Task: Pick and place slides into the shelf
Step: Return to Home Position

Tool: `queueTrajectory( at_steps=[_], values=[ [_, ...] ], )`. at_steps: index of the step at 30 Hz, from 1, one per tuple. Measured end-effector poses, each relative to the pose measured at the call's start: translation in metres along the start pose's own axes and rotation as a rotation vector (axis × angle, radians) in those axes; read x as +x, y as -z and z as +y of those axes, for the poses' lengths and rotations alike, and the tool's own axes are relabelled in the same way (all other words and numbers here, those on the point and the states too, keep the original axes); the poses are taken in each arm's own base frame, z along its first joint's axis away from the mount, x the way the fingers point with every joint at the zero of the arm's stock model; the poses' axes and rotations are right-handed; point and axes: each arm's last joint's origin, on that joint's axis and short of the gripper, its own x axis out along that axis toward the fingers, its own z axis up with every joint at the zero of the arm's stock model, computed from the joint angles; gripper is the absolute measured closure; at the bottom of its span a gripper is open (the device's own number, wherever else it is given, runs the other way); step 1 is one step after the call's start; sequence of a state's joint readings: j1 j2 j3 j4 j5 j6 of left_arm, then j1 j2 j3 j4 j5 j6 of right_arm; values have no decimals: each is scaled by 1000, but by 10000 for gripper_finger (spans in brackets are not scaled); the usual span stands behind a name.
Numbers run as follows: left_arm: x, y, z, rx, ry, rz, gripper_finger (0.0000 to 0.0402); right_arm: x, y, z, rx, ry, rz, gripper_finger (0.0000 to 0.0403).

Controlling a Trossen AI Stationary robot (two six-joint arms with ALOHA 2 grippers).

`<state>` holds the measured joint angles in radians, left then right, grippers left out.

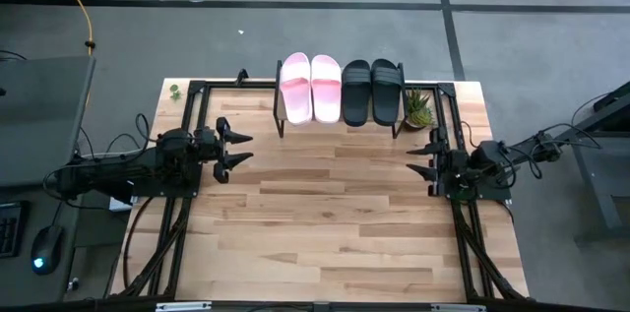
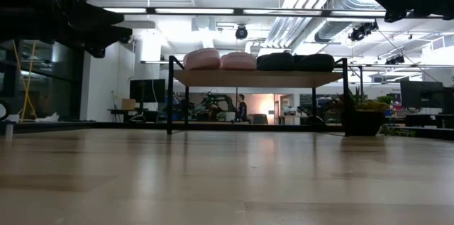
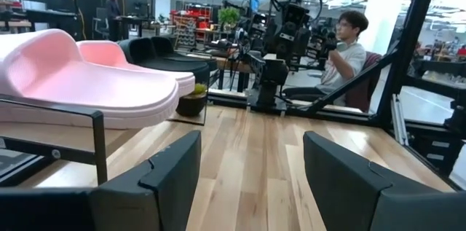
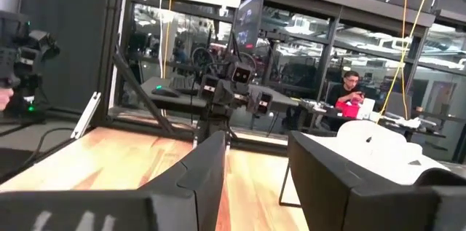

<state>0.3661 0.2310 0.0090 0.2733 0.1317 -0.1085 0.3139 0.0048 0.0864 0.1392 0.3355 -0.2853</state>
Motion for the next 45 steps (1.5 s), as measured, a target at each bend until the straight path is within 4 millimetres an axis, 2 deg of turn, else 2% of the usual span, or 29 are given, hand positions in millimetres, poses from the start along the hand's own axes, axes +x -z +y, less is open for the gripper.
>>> queueTrajectory(
  at_steps=[8,15,23,37,45],
  values=[
    [0,2,0,1,-12,15,177,0,12,3,1,-7,62,260],
    [0,2,0,-6,-12,20,177,1,22,6,2,30,45,260],
    [0,6,1,-11,-20,66,177,0,32,9,19,-5,146,260],
    [-3,24,5,37,-99,246,177,0,33,9,34,-6,147,260],
    [-3,24,5,42,-121,248,177,0,33,9,50,-6,147,260]
  ],
)
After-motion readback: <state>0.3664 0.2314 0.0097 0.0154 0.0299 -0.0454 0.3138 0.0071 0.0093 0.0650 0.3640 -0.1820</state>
